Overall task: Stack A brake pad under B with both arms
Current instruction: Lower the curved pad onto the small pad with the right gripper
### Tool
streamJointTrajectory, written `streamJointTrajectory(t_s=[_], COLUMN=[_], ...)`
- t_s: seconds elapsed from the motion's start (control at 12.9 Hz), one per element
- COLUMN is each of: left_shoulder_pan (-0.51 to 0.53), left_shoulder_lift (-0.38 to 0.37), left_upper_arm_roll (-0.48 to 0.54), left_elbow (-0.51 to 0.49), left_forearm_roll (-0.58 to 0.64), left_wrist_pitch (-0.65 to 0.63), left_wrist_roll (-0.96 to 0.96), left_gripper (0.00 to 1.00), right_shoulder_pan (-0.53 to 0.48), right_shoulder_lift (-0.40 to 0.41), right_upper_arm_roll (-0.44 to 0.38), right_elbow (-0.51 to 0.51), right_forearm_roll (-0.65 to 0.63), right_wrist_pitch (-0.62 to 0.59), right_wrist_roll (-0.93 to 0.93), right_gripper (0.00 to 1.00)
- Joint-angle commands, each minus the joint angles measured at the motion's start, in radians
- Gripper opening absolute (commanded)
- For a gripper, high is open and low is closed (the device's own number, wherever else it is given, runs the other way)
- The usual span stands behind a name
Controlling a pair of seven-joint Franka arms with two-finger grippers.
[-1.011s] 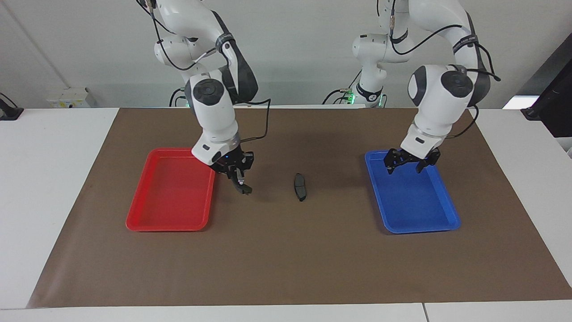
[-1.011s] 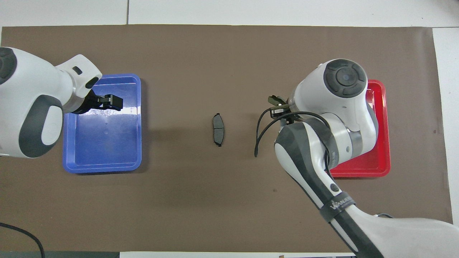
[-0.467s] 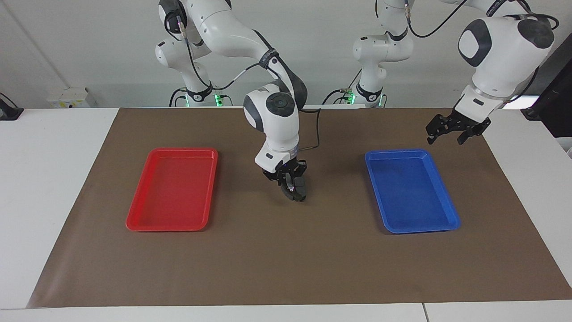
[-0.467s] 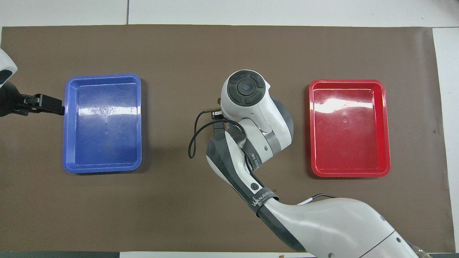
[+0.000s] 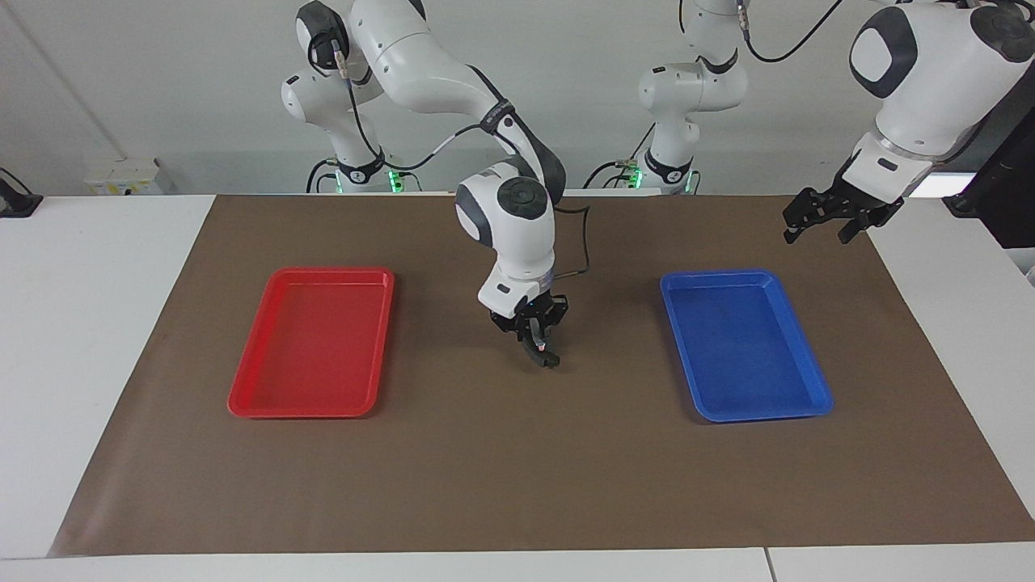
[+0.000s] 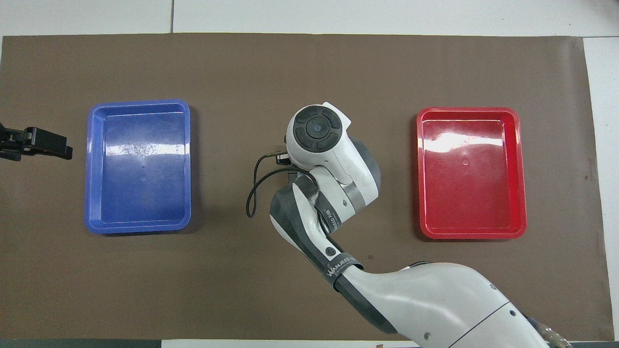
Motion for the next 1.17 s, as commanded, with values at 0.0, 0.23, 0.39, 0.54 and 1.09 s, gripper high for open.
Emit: streamJointTrajectory(t_s=[0.0, 0.23, 0.39, 0.54, 1.09], left_shoulder_pan=[0.012, 0.009, 0.01, 0.013, 0.001], left_shoulder_lift=[-0.016, -0.016, -0.014, -0.014, -0.014], left_upper_arm_roll=[-0.009, -0.01, -0.01, -0.012, -0.012], left_elbow=[-0.013, -0.012, -0.01, -0.01, -0.013], left_forearm_roll=[-0.016, -0.015, -0.015, -0.015, -0.007], left_wrist_pitch=[-0.028, -0.024, -0.013, -0.014, 0.013], left_wrist_roll=[0.011, 0.011, 0.01, 0.011, 0.01], left_gripper=[0.98, 0.98, 0.98, 0.99, 0.98], right_shoulder_pan=[-0.01, -0.005, -0.007, -0.005, 0.001], right_shoulder_lift=[-0.015, -0.01, -0.007, -0.007, -0.015], right_upper_arm_roll=[0.012, 0.012, 0.012, 0.012, 0.013], right_elbow=[-0.037, -0.044, -0.044, -0.044, -0.091], right_forearm_roll=[-0.004, -0.004, -0.004, -0.002, 0.01], right_wrist_pitch=[0.033, 0.039, 0.041, 0.054, 0.111], right_wrist_roll=[-0.031, -0.042, -0.043, -0.043, -0.042], right_gripper=[0.0, 0.0, 0.0, 0.0, 0.0])
